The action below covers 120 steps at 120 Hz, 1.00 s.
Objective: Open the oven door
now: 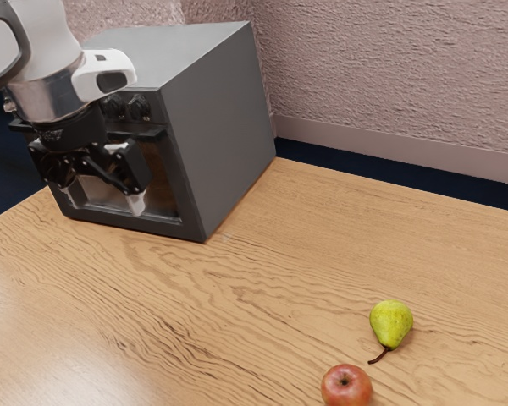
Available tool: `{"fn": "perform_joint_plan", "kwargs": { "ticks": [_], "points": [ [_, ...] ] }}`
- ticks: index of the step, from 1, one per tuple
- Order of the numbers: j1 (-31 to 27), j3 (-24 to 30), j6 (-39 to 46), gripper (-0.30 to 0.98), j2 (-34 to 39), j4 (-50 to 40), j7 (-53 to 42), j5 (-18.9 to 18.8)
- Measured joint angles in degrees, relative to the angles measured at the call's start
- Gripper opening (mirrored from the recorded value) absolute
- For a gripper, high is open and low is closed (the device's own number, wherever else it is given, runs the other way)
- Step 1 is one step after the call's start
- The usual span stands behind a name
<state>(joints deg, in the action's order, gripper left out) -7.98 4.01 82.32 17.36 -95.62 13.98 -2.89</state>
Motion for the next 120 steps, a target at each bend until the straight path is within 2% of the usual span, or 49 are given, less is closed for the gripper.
{"fn": "perform_joint_plan", "kwargs": {
  "ticks": [9, 16, 25, 28, 34, 49, 63, 78, 94, 104, 120],
  "points": [
    [-0.18, 0.01, -0.17, 0.69, 1.29, -1.97, 2.96, -1.38],
    [-2.46, 0.02, 0.2, 0.69, 7.09, -7.49, 5.03, -1.97],
    [-12.61, 0.02, 2.78, 0.68, 15.32, -16.71, 7.4, -1.86],
    [-14.83, -0.03, 4.93, 0.68, 16.05, -18.12, 8.27, -1.02],
    [-17.34, -0.97, 10.39, 0.68, 16.66, -19.53, 12.09, 3.42],
    [-17.8, -4.62, 25.23, 0.68, 12.44, -19.47, 22.87, 12.38],
    [-19.58, -5.45, 38.06, 0.69, 4.17, -14.53, 30.65, 16.69],
    [-21.88, -6.16, 47.96, 0.68, 0.81, -13.74, 37.75, 18.7],
    [-22.0, -6.63, 53.97, 0.68, -4.42, -11.17, 44.26, 19.26],
    [-22.05, -6.51, 56.74, 0.68, -0.14, -16.52, 47.66, 19.27],
    [-21.54, -6.45, 59.75, 0.68, -2.9, -16.62, 52.83, 19.42]
  ]
}}
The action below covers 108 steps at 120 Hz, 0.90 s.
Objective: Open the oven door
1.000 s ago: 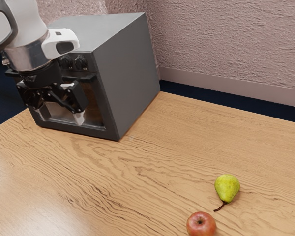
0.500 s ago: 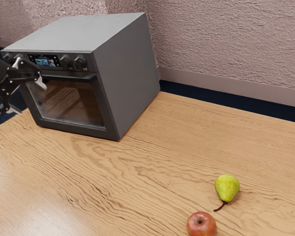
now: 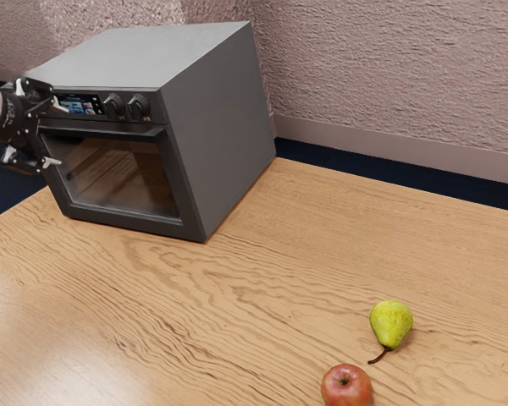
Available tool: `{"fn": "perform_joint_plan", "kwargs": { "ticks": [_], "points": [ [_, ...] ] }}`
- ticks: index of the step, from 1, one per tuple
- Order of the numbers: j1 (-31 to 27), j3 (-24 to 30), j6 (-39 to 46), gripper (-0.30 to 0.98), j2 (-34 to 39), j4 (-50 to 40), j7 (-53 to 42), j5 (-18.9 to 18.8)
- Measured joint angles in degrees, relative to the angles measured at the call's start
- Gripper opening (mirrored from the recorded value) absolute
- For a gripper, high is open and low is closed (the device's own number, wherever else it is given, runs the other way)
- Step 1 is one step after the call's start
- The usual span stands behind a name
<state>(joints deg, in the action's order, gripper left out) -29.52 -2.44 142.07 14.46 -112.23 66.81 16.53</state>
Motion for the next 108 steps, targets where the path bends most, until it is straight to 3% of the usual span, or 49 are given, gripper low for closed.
{"fn": "perform_joint_plan", "kwargs": {
  "ticks": [47, 108],
  "points": [
    [0.26, 0.32, 4.21, 0.68, -7.39, 4.88, 12.24, 0.02],
    [-0.37, 0.34, 5.63, 0.68, -12.17, 7.23, 19.44, -1.27]
  ]
}}
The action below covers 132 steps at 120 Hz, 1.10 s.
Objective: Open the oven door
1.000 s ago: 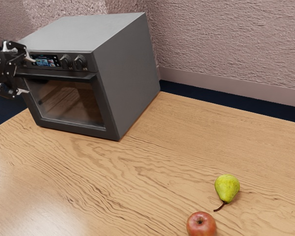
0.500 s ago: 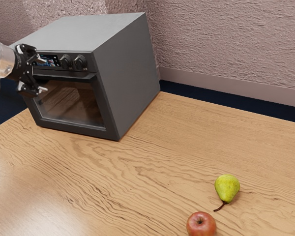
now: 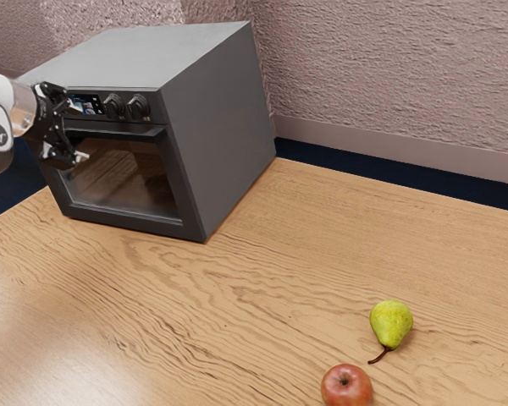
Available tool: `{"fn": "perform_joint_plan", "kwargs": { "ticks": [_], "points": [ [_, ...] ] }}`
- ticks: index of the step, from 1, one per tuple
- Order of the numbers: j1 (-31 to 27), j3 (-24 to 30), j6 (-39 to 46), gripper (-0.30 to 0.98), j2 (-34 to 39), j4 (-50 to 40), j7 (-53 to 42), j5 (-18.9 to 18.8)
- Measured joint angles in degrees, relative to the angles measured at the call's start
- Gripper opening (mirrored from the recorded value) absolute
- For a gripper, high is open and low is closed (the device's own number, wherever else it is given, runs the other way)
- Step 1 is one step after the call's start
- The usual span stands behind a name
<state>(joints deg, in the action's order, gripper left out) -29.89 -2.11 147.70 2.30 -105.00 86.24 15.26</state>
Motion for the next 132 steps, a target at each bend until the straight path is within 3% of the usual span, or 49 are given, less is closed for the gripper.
{"fn": "perform_joint_plan", "kwargs": {
  "ticks": [72, 102, 132],
  "points": [
    [-0.84, 0.0, 0.31, 0.68, -4.13, 1.55, 3.36, -0.6],
    [-1.18, -0.14, 0.75, 0.68, -2.26, -1.66, 4.03, -1.13],
    [-5.14, 2.9, 1.77, 0.69, 9.47, -16.6, 4.47, -2.53]
  ]
}}
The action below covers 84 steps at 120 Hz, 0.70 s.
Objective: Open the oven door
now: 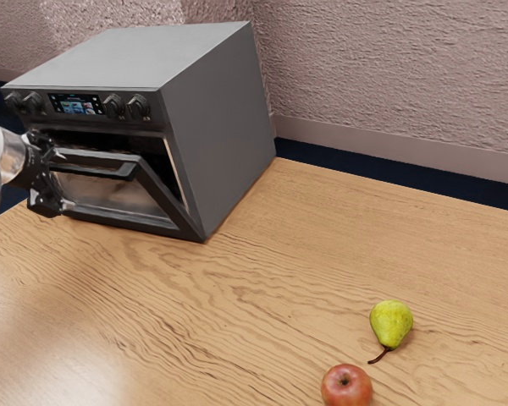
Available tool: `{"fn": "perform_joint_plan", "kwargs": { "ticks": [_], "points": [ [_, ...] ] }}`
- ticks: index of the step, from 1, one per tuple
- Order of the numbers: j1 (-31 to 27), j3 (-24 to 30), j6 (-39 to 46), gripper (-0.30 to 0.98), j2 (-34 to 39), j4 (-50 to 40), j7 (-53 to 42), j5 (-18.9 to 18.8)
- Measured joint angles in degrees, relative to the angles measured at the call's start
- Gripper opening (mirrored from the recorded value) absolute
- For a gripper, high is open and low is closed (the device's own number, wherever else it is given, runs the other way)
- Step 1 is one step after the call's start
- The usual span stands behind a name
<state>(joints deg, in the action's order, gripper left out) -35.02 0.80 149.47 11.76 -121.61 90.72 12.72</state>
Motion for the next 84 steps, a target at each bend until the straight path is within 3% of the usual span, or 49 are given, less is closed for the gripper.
{"fn": "perform_joint_plan", "kwargs": {
  "ticks": [20, 36, 44, 49, 52, 61, 66, 74, 84],
  "points": [
    [-8.49, 9.59, 2.0, 0.69, 14.62, -15.79, 0.28, -0.69],
    [-18.67, 22.42, 3.16, 0.68, 29.78, -26.65, 0.54, 4.3],
    [-19.51, 24.59, 3.1, 0.68, 32.07, -27.47, 0.54, 5.23],
    [-19.04, 23.55, -0.25, 0.68, 29.69, -19.7, -0.19, 2.3],
    [-16.28, 21.39, -4.55, 0.68, 24.99, -9.85, -0.78, 0.15],
    [7.18, 13.57, -19.14, 0.68, 10.89, 14.7, -1.1, -7.05],
    [15.59, 11.02, -26.81, 0.68, 6.47, 23.74, -3.05, -10.94],
    [22.83, 9.27, -36.56, 0.68, 2.62, 27.85, -8.58, -14.95],
    [29.6, 8.66, -44.69, 0.68, 1.18, 28.24, -13.18, -17.19]
  ]
}}
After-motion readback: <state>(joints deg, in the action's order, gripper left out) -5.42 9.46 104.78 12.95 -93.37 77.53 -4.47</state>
